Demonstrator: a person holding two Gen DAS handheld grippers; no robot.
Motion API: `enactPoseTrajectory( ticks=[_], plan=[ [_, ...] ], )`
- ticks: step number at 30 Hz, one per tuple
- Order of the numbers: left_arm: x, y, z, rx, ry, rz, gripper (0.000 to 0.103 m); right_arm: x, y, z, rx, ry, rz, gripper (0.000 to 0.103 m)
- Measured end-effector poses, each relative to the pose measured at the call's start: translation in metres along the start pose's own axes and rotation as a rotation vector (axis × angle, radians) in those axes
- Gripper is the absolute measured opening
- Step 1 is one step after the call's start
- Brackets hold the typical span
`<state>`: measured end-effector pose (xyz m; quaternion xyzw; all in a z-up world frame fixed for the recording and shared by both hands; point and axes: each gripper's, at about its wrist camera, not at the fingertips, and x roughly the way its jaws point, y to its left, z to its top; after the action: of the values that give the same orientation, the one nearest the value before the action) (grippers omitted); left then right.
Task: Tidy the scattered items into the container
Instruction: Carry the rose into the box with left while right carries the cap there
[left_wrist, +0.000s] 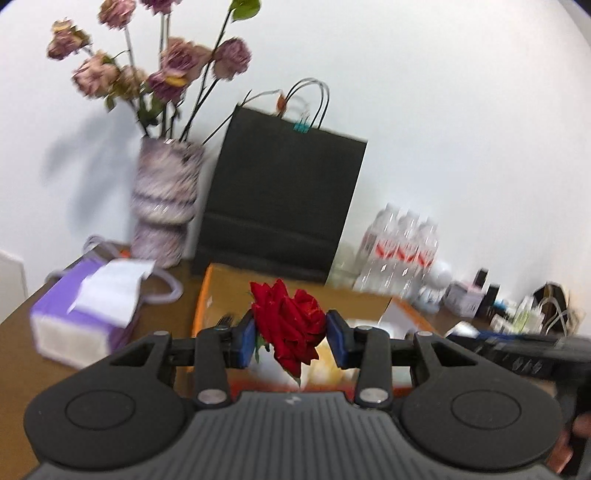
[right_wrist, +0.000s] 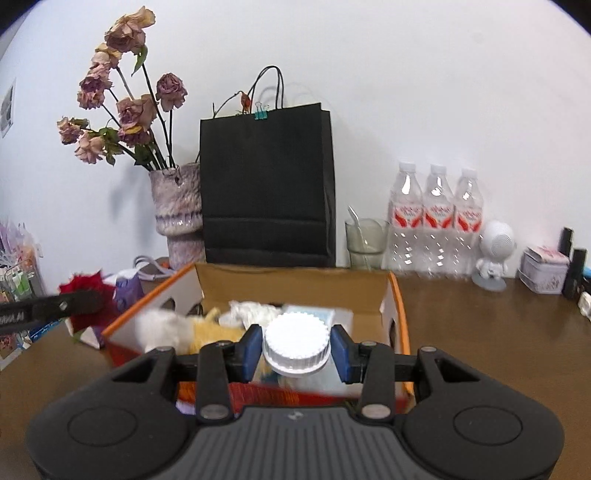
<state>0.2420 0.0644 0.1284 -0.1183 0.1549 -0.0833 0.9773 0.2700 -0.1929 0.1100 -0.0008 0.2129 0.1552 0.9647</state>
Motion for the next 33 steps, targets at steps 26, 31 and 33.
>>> enactPoseTrajectory(
  ticks=[26,31,33],
  plan=[
    [0.097,-0.014,-0.005,0.036,0.105,0.2,0.103,0.088,-0.008,0.009,0.039,0.145,-0.026,0.102],
    [0.097,-0.012,-0.003,0.04,0.123,0.231,0.103,0.084,-0.004,0.012,0.013,0.161,-0.035,0.103],
    [0.097,-0.009,-0.002,0.031,0.127,0.236,0.103,0.083,-0.004,0.013,0.011,0.162,-0.032,0.103]
  ],
)
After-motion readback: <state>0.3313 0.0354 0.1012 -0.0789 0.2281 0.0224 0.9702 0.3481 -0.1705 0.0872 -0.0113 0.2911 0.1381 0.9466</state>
